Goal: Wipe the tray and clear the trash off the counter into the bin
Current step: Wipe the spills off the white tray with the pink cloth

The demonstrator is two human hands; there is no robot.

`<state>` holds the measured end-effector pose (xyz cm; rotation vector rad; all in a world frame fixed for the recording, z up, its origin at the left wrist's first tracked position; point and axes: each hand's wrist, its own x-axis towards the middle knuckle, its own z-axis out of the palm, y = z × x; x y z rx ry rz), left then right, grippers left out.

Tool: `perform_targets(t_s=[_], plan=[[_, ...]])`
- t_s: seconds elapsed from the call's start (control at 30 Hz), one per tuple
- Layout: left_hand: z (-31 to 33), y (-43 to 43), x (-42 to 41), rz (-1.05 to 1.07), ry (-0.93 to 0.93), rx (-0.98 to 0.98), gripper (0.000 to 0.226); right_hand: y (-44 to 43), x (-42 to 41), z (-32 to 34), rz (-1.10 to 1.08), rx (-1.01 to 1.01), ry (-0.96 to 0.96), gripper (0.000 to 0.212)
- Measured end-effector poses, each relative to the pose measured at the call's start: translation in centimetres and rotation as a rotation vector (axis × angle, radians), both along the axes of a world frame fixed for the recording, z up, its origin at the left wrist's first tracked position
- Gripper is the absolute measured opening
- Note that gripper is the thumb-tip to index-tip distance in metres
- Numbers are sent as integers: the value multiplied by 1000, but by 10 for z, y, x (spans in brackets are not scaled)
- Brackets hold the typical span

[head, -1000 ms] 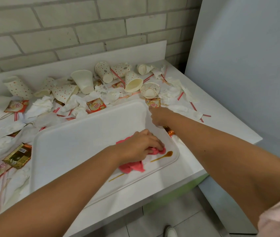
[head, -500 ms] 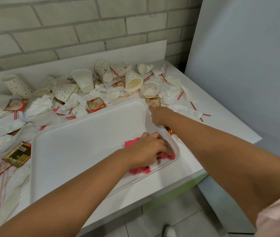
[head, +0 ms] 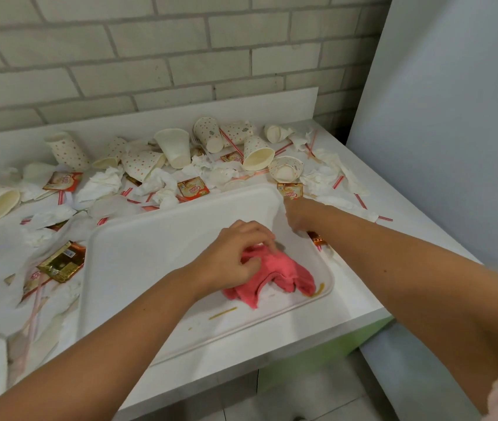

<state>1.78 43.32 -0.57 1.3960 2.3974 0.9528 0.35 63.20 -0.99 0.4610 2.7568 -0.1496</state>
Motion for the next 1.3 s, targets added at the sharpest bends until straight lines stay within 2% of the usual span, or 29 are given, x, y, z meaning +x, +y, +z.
perform_targets(t_s=[0.07, 0.17, 0.33, 0.43, 0.53, 0.63, 0.7, 0.77, 0.93, 1.13, 1.3], plan=[[0, -8, -2, 120, 27, 53, 29, -4, 0, 5, 31, 104, 32, 52], [-7, -25, -9, 301, 57, 74, 22, -18, 2, 26, 131, 95, 89, 39], [-16, -60, -19, 541, 99, 90, 19, -49, 19, 59, 284, -301, -96, 18], [-19, -82, -24, 712, 132, 84, 19, -65, 28, 64, 313, -289, -196, 29], [-23, -109, -30, 865, 198, -23, 23, -75, 35, 56, 338, -136, -279, 45], [-28, -136, -32, 960, 219, -135, 29, -83, 44, 50, 354, -102, -263, 45], [-32, -149, -31, 1019, 196, -208, 31, -89, 48, 48, 387, -57, -223, 43], [-37, -159, -32, 1063, 163, -203, 34, -93, 51, 45, 418, 0, -197, 43], [-40, -172, -34, 1122, -50, 44, 48, -94, 52, 34, 419, 50, -165, 40], [-37, -176, -43, 1148, -215, 29, 15, -93, 55, 27, 397, 10, -90, 33], [-28, -171, -47, 1169, -260, 73, 18, -88, 58, 21, 404, 2, -49, 38]])
